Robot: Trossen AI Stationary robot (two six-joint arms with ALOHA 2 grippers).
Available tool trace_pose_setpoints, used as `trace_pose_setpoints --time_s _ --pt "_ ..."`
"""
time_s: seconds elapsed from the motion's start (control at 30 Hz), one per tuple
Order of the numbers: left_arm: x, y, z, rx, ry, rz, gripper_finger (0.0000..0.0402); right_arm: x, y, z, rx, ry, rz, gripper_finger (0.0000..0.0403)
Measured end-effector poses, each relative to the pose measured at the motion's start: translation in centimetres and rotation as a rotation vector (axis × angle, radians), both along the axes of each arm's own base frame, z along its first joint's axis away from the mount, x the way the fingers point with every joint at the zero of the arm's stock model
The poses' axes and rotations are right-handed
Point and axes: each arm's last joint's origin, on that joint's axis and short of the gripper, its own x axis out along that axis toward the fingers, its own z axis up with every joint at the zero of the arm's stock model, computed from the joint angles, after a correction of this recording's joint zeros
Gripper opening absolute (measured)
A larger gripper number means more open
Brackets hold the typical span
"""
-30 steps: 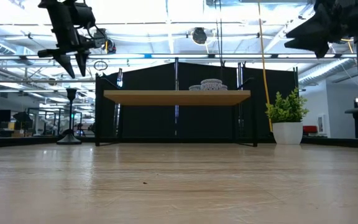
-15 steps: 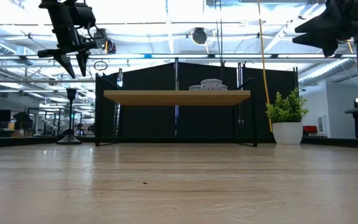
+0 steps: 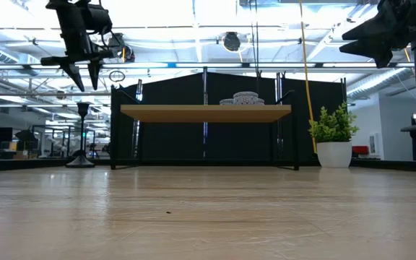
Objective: Pick & Place candle stick holders
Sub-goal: Put the top black candle holder on the shelf
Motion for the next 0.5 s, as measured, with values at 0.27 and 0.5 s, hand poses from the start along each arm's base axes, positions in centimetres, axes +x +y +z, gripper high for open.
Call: trace_pose_setpoints --time_s 0.27,0.5 --pt "0.92 0.49 -0.82 0.004 0.066 0.079 0.0159 0.00 0.00 0.00 0.004 -0.001 0.000 0.0171" --pt "0.89 0.50 -0.81 0.003 0.060 0.103 0.0159 0.00 0.00 -0.01 0.007 -0.002 -0.001 0.0171"
